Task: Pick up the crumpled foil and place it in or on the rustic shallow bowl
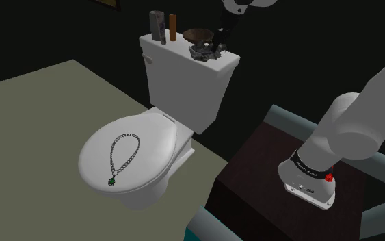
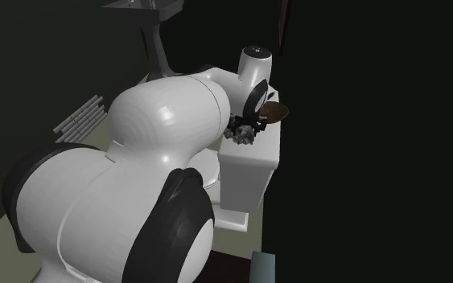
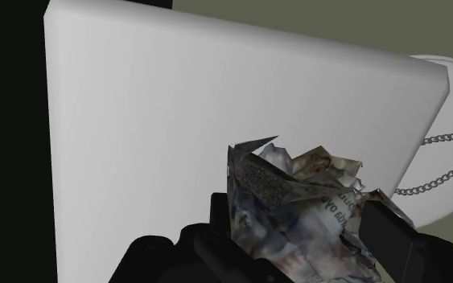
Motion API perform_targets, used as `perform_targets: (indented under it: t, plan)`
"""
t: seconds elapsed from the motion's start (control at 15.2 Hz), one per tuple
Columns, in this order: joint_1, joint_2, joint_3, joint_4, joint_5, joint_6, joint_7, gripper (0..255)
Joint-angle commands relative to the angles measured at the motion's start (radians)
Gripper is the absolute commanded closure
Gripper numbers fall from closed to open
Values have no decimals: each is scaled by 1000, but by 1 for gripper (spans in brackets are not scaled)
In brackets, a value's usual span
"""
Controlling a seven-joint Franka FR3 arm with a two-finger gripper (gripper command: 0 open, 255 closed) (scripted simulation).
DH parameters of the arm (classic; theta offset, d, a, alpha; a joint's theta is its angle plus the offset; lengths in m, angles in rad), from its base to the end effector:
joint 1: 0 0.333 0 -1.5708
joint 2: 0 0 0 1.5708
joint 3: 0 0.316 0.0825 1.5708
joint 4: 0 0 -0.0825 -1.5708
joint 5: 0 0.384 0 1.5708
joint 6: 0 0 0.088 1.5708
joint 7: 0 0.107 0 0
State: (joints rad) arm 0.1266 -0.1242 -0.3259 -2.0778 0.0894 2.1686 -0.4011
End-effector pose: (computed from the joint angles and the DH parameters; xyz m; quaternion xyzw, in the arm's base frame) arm 0.5286 -0.1087 0.5008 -0.9898 -0.0780 -0.1163 0.0259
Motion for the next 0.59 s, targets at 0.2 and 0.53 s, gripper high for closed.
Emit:
perform_targets:
  t: [0.2, 0.53]
  plan:
    - [0, -10, 2, 43, -7, -53, 9, 255]
    - [0, -18, 4, 102, -13, -119, 18, 255]
